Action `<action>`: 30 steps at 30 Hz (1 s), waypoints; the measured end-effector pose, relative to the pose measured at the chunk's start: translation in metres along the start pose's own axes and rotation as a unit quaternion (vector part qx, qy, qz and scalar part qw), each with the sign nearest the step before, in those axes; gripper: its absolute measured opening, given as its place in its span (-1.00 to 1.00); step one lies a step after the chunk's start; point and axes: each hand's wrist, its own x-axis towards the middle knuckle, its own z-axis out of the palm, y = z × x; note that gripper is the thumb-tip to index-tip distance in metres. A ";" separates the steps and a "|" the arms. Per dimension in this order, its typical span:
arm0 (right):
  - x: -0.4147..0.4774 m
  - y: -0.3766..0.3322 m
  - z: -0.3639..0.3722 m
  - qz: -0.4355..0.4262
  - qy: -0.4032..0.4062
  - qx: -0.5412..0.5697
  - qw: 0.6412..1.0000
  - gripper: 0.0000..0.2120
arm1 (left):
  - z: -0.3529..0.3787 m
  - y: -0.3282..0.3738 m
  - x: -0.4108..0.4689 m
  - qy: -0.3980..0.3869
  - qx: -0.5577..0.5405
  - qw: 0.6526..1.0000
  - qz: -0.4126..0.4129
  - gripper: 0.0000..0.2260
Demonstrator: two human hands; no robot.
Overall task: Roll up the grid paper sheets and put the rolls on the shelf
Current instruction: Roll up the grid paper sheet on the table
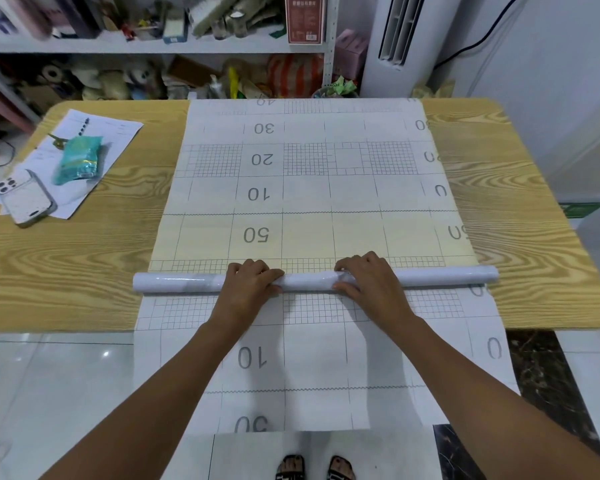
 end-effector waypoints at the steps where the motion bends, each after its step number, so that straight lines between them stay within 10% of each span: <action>1: -0.001 0.001 0.003 -0.010 0.001 -0.014 1.000 -0.77 | 0.000 0.000 0.001 -0.006 0.002 1.000 -0.001 -0.80; 18: 0.001 0.007 0.004 -0.014 -0.027 0.013 0.999 -0.70 | 0.002 -0.003 0.002 -0.015 0.039 0.999 -0.022 -0.57; 30: 0.011 0.007 0.001 -0.035 -0.018 -0.010 0.999 -0.63 | 0.005 -0.006 -0.003 0.025 -0.031 0.999 -0.020 -0.87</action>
